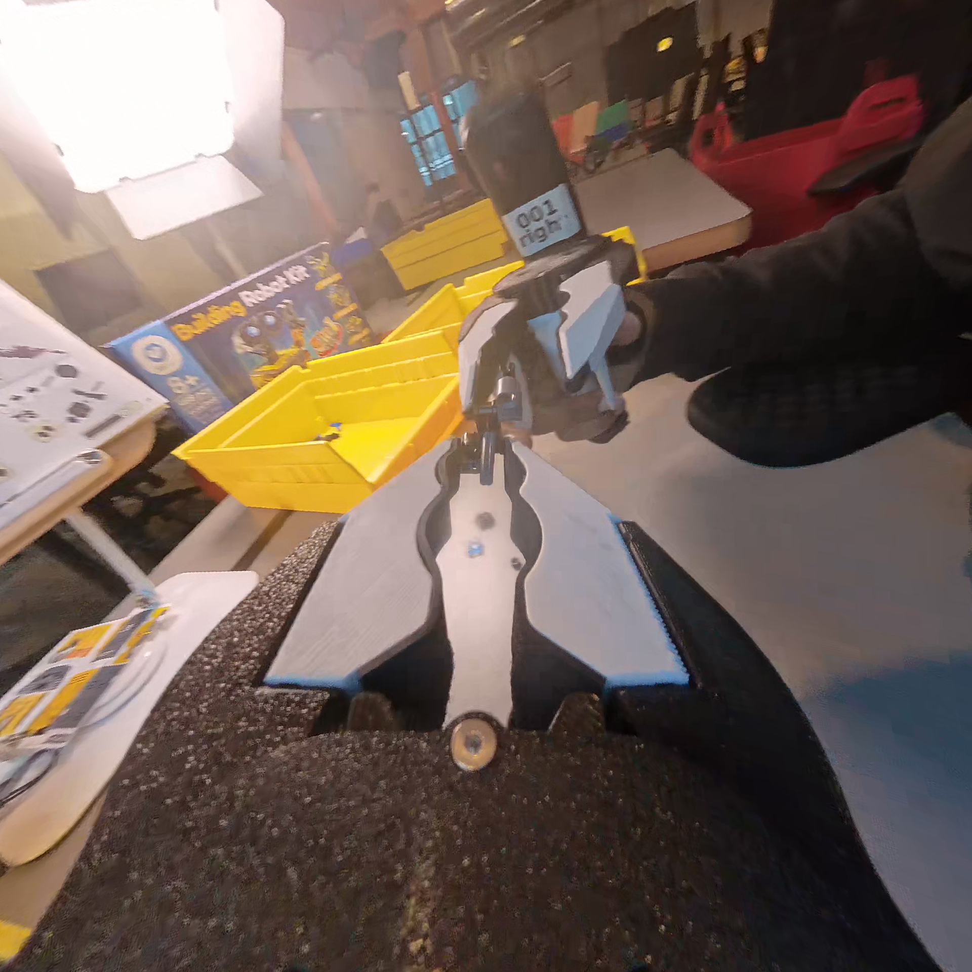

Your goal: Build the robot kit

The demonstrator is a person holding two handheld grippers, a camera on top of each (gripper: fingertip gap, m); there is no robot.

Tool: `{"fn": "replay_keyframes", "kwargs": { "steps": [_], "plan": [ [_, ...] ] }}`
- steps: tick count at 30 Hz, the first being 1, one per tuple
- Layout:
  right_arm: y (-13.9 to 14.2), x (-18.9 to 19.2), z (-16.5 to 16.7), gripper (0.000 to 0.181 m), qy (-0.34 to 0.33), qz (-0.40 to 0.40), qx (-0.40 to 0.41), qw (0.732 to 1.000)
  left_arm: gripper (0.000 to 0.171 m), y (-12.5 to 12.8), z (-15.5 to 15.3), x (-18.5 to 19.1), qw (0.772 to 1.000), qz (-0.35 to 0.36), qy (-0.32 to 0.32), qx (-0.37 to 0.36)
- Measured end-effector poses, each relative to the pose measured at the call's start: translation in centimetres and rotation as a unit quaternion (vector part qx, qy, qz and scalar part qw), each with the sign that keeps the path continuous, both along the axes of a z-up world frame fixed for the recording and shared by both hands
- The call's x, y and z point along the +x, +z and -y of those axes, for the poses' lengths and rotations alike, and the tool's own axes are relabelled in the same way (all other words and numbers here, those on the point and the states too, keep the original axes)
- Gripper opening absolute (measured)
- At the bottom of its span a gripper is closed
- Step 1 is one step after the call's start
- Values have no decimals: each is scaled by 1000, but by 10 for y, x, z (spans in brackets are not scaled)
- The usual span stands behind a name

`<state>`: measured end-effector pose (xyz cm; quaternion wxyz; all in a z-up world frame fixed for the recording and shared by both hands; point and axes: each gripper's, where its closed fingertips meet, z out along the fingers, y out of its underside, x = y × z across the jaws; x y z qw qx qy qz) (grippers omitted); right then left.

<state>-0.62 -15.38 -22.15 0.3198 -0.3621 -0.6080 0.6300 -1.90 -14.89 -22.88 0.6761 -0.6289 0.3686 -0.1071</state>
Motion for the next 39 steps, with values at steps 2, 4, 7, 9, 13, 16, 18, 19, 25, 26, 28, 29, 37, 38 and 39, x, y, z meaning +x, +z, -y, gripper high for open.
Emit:
{"fn": "replay_keyframes", "kwargs": {
  "steps": [2,4,7,9,13,16,18,19,25,26,28,29,37,38,39],
  "plan": [
    [2,-3,-6,38,-35,-8,35,999,15,5,-10,-15,996,-30,70,45],
    [7,-8,-6,37,-65,-22,56,996,15,7,-13,-22,988,-67,114,80],
    [8,-19,1,37,-93,-29,74,993,15,6,-16,-22,976,-118,144,110],
    [4,-24,9,37,-98,-28,97,990,14,1,-16,-18,969,-153,152,120],
    [1,-26,11,35,-106,-24,120,987,14,0,-16,-19,954,-201,169,144],
    [5,-24,2,36,-115,-22,93,989,14,-2,-18,-22,940,-236,186,160],
    [7,-23,-2,36,-114,-11,68,991,13,-4,-19,-24,929,-263,195,171],
    [4,-24,-5,37,-114,6,52,992,14,-5,-20,-25,924,-275,199,175],
    [-21,-33,-7,30,-113,90,-5,990,14,-14,-23,-31,890,-347,218,201],
    [-23,-34,-6,26,-112,91,-2,990,14,-15,-24,-31,886,-355,220,203],
    [-25,-34,-6,19,-113,92,0,989,14,-16,-24,-31,879,-368,219,211],
    [-26,-34,-7,19,-111,91,1,990,14,-16,-23,-30,875,-374,218,216],
    [-23,-23,-11,18,-85,38,46,995,22,-13,-13,-25,938,-276,143,156],
    [-22,-20,-13,18,-82,32,57,994,24,-11,-12,-27,949,-252,131,138],
    [-21,-18,-16,18,-85,28,71,993,24,-12,-11,-28,962,-223,114,112]
  ]
}}
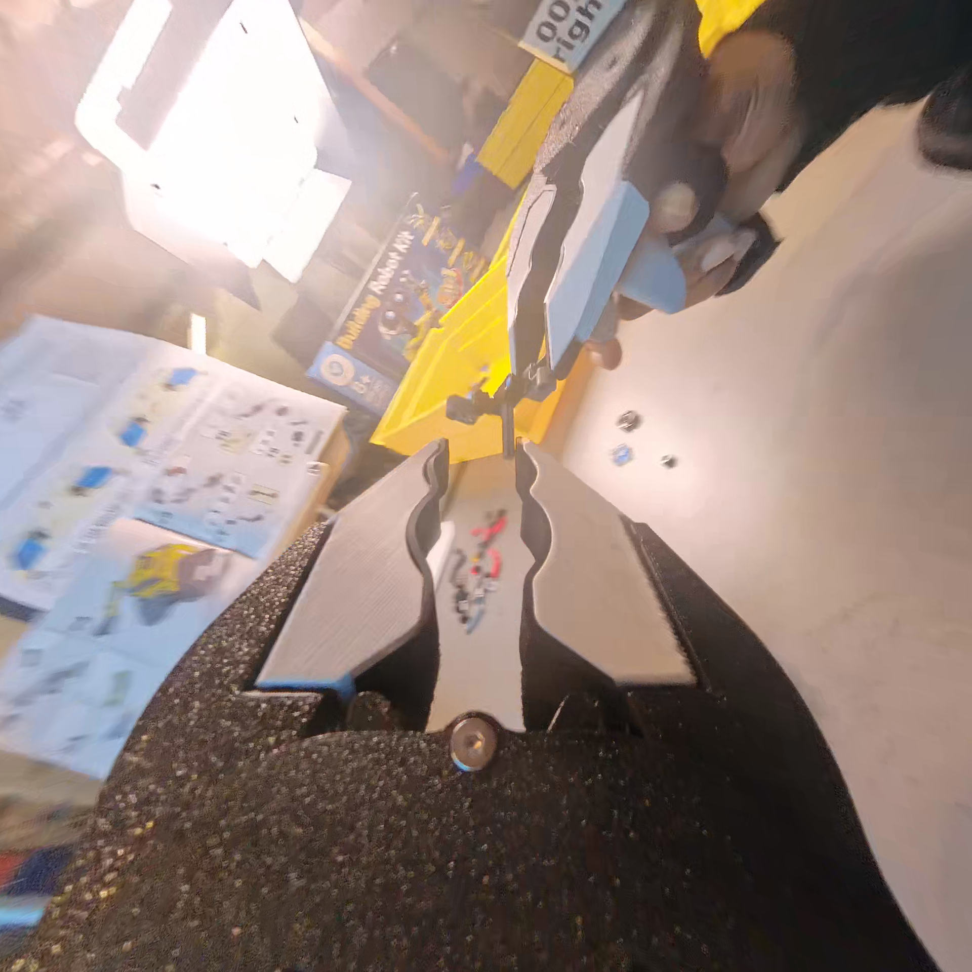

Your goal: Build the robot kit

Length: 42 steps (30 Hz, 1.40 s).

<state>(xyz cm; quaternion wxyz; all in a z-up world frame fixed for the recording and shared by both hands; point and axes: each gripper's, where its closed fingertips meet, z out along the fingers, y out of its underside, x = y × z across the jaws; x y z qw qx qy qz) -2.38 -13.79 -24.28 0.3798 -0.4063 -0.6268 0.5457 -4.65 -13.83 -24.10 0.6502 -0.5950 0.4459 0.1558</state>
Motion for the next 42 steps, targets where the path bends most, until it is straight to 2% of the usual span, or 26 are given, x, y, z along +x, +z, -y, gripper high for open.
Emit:
{"fn": "replay_keyframes", "kwargs": {
  "steps": [2,4,6,8,11,16,19,24,30,34,35,38,42],
  "plan": [
    [-1,4,-2,18,2,-6,28,1000,23,-8,3,3,991,91,-40,-85],
    [-3,5,-1,18,2,-9,56,998,20,-14,7,9,968,177,-85,-158],
    [-6,5,2,18,4,-12,87,996,19,-19,8,14,945,226,-105,-213],
    [-13,5,7,18,15,-3,111,994,16,-20,9,16,937,243,-115,-224],
    [-17,6,10,18,25,-5,118,993,4,-26,10,19,935,235,-117,-239],
    [-35,6,6,18,28,27,144,989,4,-34,9,20,939,209,-110,-252],
    [-59,10,1,17,36,84,153,984,3,-53,9,19,942,170,-96,-273],
    [-75,14,1,25,50,134,132,981,3,-74,8,21,929,172,-91,-315],
    [-75,5,6,27,44,123,126,983,3,-78,11,27,911,200,-110,-345],
    [-79,4,13,23,56,127,118,983,3,-81,14,31,896,215,-125,-369],
    [-83,5,13,16,59,139,115,982,3,-83,14,30,894,214,-121,-374],
    [-92,7,15,15,70,173,79,979,3,-90,16,30,886,211,-120,-396],
    [-101,9,9,7,63,202,69,975,3,-102,18,24,881,196,-105,-418]
  ]
}}
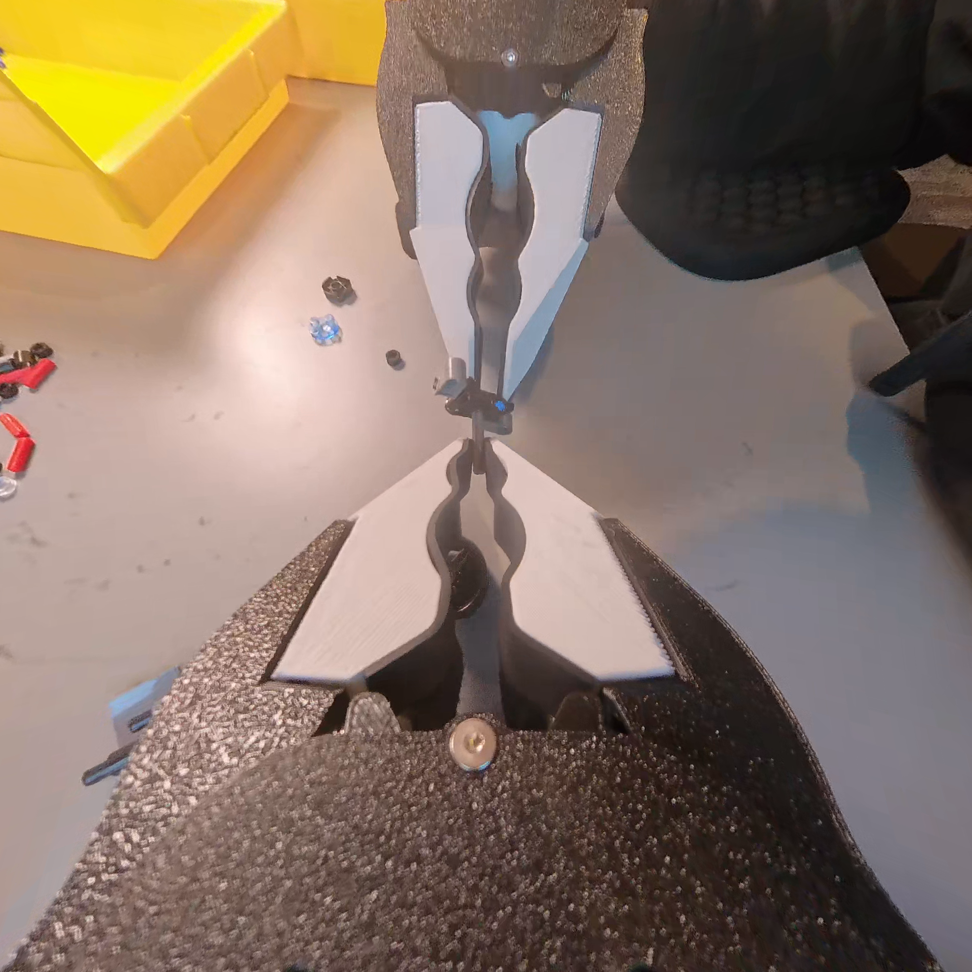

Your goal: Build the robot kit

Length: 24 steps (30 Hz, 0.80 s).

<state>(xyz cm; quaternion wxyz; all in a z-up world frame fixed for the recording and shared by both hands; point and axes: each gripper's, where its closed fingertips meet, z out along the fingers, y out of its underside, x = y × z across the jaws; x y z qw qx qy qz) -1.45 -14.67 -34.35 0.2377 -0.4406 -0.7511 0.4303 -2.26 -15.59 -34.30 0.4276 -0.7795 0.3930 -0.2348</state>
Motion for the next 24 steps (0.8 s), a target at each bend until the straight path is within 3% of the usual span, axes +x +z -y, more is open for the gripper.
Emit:
{"fn": "replay_keyframes", "kwargs": {
  "steps": [5,10,13,15,18,24],
  "plan": [
    [0,4,-3,5,-3,19,-8,1000,3,-3,0,3,1000,-5,-2,-4],
    [5,4,-4,41,4,-9,31,999,3,0,1,3,1000,12,-3,-12],
    [17,-2,8,52,21,-58,47,997,3,10,4,8,999,48,-14,-22],
    [20,-6,15,51,29,-80,60,995,3,15,6,11,997,71,-20,-33],
    [22,-8,16,24,28,-93,61,993,3,18,9,11,994,91,-28,-47],
    [20,-1,10,24,25,-51,-2,998,4,17,8,10,994,89,-23,-55]
  ]
}}
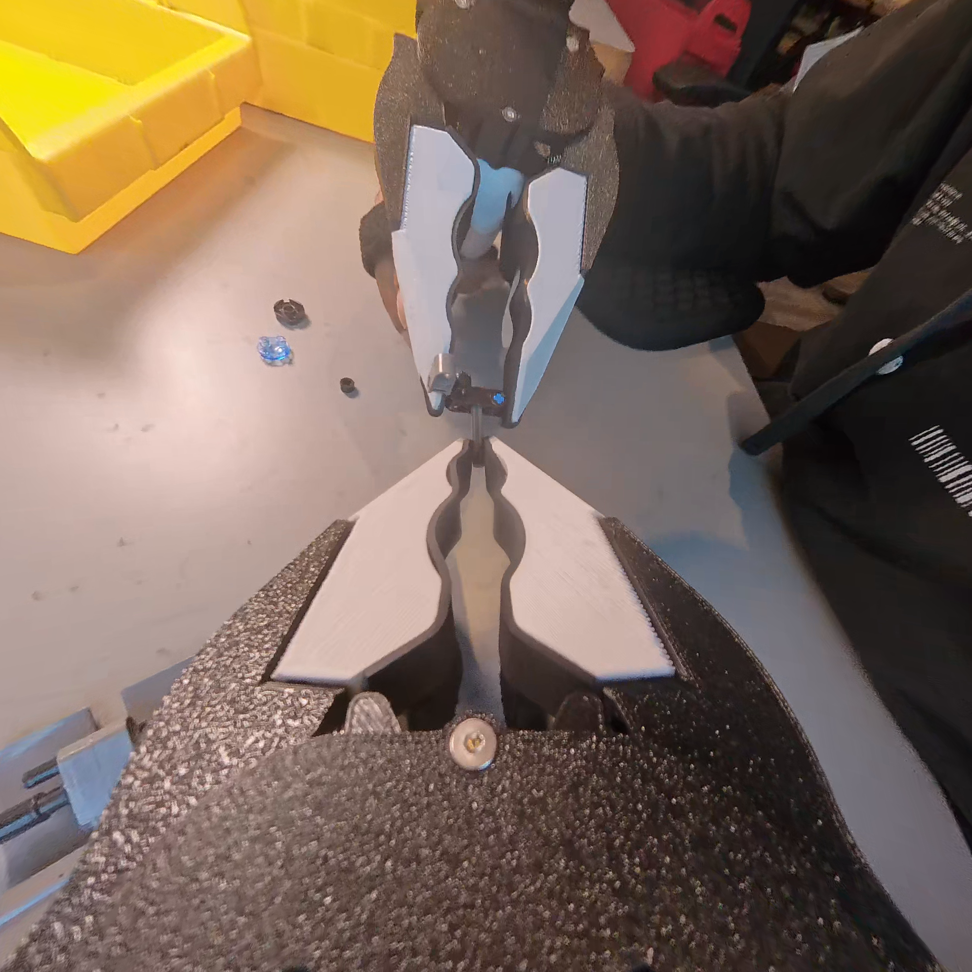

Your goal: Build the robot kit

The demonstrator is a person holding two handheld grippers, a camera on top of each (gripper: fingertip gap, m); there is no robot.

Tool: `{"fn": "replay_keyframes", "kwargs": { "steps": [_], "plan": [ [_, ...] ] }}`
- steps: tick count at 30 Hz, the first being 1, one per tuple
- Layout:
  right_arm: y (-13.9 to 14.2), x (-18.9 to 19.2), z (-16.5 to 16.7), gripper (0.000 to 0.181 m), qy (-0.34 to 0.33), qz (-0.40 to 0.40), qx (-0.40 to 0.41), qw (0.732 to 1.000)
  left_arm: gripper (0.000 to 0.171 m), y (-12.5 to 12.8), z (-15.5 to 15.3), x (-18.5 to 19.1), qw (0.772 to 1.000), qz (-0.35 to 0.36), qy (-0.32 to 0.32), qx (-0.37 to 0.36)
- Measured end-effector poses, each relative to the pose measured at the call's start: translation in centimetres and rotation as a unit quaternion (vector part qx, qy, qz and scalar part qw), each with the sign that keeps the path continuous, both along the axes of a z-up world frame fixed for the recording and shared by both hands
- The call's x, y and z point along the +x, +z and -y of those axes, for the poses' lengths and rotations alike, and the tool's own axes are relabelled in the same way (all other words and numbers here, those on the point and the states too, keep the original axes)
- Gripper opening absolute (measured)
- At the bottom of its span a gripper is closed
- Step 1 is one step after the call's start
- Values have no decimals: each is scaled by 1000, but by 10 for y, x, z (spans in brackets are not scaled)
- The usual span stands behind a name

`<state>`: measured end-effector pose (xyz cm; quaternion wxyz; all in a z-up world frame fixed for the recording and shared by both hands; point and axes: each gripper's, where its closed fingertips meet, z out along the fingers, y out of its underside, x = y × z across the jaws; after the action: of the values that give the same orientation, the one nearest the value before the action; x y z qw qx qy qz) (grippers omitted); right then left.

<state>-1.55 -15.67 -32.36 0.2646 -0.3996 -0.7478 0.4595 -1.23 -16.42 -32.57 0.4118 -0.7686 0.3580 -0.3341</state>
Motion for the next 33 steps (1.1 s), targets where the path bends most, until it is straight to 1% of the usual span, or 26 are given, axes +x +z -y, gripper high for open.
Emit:
{"fn": "replay_keyframes", "kwargs": {
  "steps": [4,5,7,10,15,17,18,21,24,28,33],
  "plan": [
    [-10,2,-8,24,-19,41,-18,999,3,-11,-4,-7,998,-61,16,26],
    [-13,3,-11,24,-23,53,-18,998,0,-14,-4,-9,996,-82,18,35],
    [-20,4,-15,24,-30,71,-13,997,0,-18,-3,-10,993,-111,14,49],
    [-29,5,-17,24,-38,93,1,995,15,-23,-1,-18,988,-147,15,49],
    [-36,4,-17,24,-46,107,17,993,39,-24,3,-47,979,-200,33,34],
    [-36,3,-16,24,-46,107,19,993,47,-31,8,-57,974,-223,36,19],
    [-37,2,-15,24,-47,108,21,993,48,-34,9,-59,973,-227,36,13],
    [-38,1,-15,24,-50,112,32,992,47,-44,11,-60,973,-229,41,2],
    [-42,2,-17,24,-57,122,54,989,34,-48,12,-57,974,-222,40,2],
    [-46,4,-19,24,-66,142,69,985,29,-50,13,-57,974,-224,40,-1],
    [-47,8,-21,24,-80,168,60,981,29,-50,15,-60,972,-233,39,-4]
  ]
}}
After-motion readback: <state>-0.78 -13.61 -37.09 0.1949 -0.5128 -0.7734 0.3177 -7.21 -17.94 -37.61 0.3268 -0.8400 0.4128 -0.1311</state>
